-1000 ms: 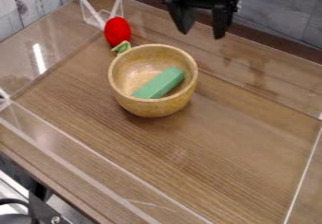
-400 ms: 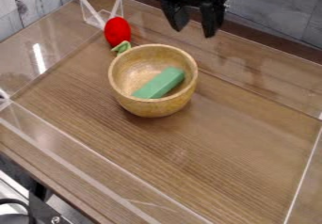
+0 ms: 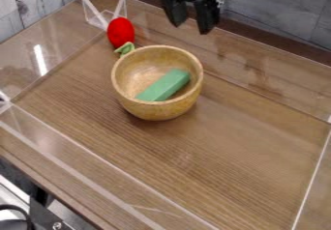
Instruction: Put the green stick in the brown bowl
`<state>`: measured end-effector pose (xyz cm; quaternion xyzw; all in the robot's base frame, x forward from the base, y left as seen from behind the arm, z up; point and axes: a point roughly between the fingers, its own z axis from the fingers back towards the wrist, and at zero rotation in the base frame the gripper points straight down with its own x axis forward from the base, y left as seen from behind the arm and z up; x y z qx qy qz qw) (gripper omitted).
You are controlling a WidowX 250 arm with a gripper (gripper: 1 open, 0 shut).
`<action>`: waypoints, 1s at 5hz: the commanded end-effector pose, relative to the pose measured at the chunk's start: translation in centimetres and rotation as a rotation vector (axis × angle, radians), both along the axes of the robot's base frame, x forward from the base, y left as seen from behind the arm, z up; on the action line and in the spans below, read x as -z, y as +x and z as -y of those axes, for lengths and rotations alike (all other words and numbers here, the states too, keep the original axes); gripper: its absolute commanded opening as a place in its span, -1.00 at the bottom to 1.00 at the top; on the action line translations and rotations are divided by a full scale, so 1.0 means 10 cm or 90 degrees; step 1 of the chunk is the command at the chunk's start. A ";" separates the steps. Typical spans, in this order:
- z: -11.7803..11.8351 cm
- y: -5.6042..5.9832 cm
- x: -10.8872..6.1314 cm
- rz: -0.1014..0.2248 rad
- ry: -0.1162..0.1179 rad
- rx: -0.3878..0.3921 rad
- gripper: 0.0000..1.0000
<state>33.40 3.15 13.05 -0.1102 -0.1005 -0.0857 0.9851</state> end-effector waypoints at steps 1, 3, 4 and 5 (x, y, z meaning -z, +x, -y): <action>-0.05 0.06 -0.15 0.034 0.011 -0.001 1.00; -0.04 0.01 -0.16 0.021 0.006 0.003 1.00; -0.06 -0.01 -0.26 0.024 0.003 0.003 1.00; 0.04 0.04 -0.35 0.031 0.001 0.008 1.00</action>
